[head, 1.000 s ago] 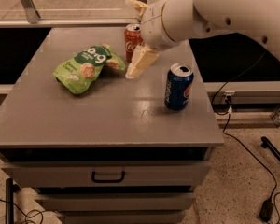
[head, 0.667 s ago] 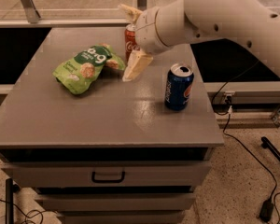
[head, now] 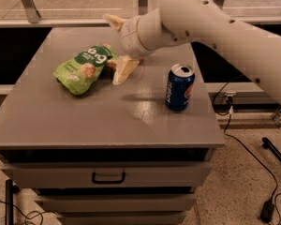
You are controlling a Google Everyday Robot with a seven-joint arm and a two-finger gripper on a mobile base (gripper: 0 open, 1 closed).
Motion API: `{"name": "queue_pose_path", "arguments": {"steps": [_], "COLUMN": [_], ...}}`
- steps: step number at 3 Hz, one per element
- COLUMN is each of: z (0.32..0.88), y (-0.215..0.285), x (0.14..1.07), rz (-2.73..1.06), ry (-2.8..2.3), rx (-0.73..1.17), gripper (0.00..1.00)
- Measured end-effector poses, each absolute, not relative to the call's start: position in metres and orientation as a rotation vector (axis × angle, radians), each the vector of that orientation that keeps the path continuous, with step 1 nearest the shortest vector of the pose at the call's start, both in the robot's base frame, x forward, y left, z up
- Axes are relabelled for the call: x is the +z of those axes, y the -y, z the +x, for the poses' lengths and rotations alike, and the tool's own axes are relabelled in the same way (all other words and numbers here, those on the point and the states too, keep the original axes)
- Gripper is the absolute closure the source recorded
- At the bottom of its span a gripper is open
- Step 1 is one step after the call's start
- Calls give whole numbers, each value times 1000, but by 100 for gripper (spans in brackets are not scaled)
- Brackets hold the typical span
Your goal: Pick green rice chip bag
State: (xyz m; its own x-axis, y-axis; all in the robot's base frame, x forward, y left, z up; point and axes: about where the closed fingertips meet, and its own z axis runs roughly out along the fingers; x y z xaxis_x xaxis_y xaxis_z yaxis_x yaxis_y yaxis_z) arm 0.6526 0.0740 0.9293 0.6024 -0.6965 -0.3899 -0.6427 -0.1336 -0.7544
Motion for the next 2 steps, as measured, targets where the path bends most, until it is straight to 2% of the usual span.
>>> {"name": "queue_pose_path", "arguments": {"steps": [2], "z": [674], "y": [-97], "x": [905], "rz": [-1851], "ry": [-1062], "rx": [-94], "gripper": [0]}}
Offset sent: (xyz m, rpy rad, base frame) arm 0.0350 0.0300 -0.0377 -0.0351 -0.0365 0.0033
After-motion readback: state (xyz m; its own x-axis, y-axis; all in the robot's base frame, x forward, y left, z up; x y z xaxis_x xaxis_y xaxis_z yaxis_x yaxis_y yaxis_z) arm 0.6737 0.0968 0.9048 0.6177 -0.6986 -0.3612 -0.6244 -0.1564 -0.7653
